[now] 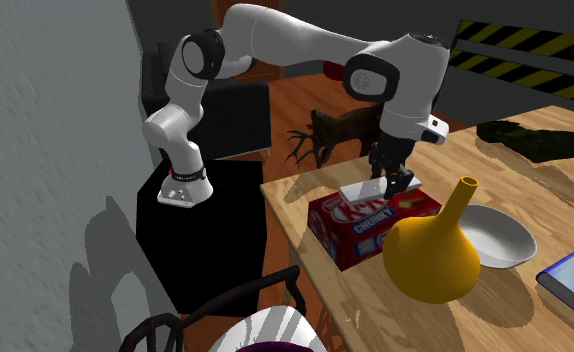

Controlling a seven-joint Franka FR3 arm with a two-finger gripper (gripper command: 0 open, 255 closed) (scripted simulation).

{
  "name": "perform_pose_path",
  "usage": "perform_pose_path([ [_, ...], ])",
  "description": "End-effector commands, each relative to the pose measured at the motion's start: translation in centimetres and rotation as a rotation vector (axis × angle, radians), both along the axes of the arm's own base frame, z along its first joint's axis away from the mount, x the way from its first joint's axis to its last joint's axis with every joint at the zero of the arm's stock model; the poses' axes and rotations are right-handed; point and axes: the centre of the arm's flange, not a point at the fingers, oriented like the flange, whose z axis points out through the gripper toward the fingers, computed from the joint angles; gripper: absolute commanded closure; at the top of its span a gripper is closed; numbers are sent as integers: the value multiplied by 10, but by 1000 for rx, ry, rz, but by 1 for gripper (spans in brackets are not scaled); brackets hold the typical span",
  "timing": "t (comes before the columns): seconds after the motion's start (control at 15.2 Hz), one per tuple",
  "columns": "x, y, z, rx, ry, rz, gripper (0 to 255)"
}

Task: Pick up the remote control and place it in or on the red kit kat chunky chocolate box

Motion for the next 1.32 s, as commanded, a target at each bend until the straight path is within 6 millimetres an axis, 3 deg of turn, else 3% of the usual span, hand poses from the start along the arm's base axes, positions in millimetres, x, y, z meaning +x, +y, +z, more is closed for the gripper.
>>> perform_pose_path([
  [0.0,0,1,-11,0,-1,0,255],
  [0.33,0,1,-34,0,-1,0,255],
  [0.86,0,1,-34,0,-1,0,255],
  [0.92,0,1,-34,0,-1,0,0],
  [1.25,0,1,-34,0,-1,0,0],
])
